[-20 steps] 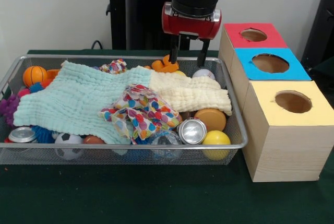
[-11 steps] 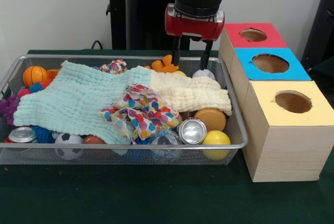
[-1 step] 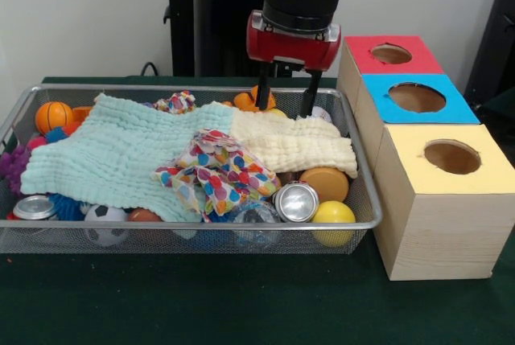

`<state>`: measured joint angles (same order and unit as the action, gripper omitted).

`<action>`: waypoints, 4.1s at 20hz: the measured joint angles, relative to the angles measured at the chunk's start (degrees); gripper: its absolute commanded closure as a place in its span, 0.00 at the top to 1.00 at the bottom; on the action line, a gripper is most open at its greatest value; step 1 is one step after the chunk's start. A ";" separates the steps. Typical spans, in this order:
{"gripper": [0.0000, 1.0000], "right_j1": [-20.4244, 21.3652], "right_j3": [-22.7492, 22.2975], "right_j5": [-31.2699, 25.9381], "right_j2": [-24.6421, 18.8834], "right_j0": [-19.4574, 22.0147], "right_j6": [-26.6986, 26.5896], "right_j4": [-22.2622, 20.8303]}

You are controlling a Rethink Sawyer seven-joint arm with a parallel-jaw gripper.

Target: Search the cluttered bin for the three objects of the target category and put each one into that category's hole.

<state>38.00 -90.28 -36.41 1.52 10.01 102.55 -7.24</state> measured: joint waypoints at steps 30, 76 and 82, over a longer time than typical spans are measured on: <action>1.00 -6.11 14.03 -4.53 -0.24 4.31 0.00 -4.08; 1.00 -11.22 9.72 -5.44 4.66 1.27 0.00 -3.58; 0.00 -12.04 8.37 -5.40 4.66 1.27 0.00 -3.60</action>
<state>25.96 -81.91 -41.81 6.17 11.28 102.55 -10.84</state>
